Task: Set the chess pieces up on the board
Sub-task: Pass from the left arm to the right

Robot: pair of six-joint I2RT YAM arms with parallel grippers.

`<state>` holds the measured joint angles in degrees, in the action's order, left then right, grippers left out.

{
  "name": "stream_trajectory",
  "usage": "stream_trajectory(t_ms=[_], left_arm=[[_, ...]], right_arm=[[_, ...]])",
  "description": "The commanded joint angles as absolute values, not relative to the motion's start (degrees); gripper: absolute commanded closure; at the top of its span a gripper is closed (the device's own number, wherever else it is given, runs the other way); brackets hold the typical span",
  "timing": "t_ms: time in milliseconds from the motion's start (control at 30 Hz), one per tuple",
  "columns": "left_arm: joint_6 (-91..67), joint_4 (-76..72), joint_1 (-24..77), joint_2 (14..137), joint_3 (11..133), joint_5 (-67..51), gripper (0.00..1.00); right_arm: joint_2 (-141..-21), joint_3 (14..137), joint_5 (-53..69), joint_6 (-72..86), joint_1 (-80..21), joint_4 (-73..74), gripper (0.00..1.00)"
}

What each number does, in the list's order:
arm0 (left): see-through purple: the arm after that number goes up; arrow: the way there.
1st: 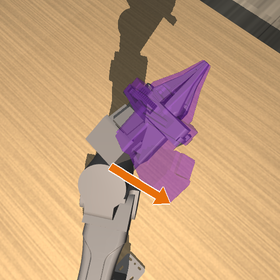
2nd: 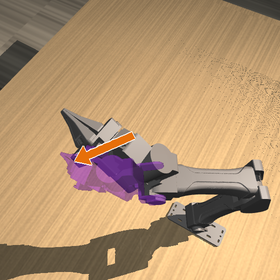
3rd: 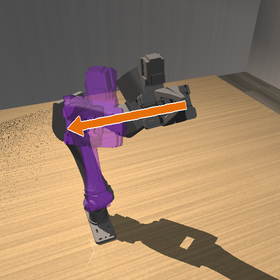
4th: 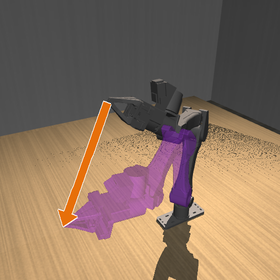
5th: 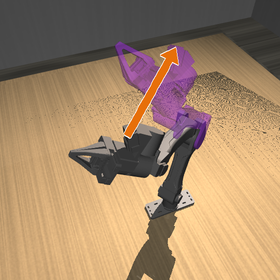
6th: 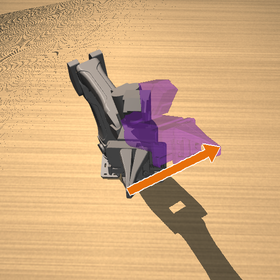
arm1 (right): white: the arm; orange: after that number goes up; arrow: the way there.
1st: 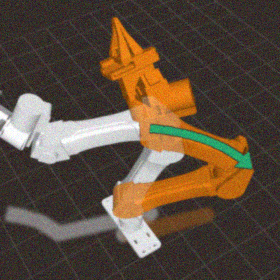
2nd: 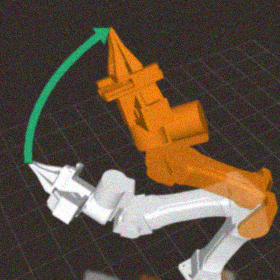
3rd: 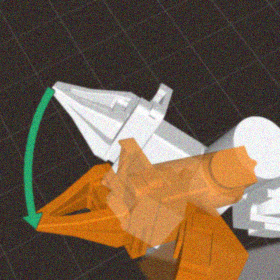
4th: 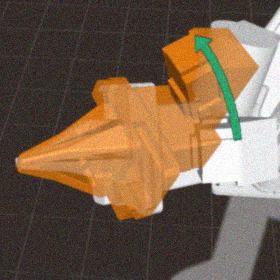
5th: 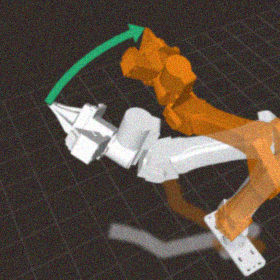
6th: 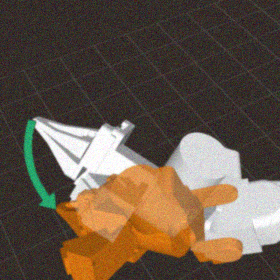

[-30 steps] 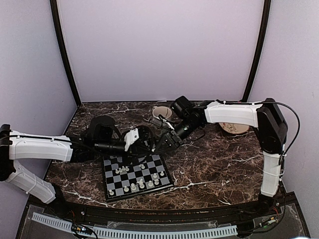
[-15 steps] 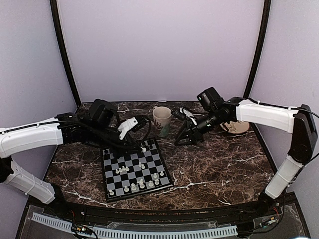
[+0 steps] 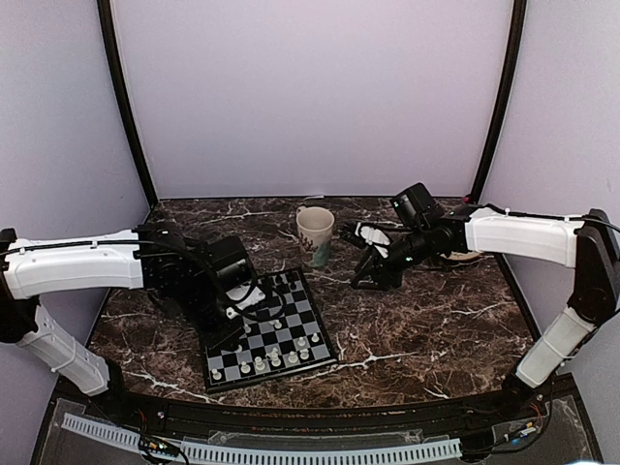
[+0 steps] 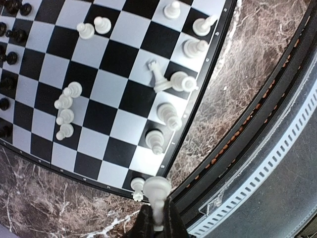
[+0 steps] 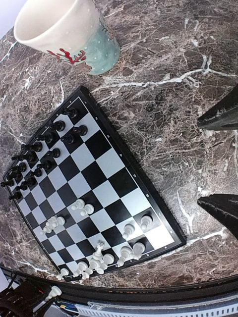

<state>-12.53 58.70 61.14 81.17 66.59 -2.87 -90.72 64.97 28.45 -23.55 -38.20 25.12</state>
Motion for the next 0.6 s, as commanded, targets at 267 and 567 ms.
stream_trajectory(t_ms=[267, 567], left_arm=[[-16.8, 57.9, 62.3, 80.9, 59.0, -0.2, 1.0], [-15.9, 52.9, 62.3, 82.6, 57.9, -1.2, 1.0]], right_arm=[[-89.8, 63.8, 28.1, -24.9, -37.9, 23.1, 0.56], [-90.1, 63.8, 28.2, -25.2, -37.9, 23.3, 0.56]])
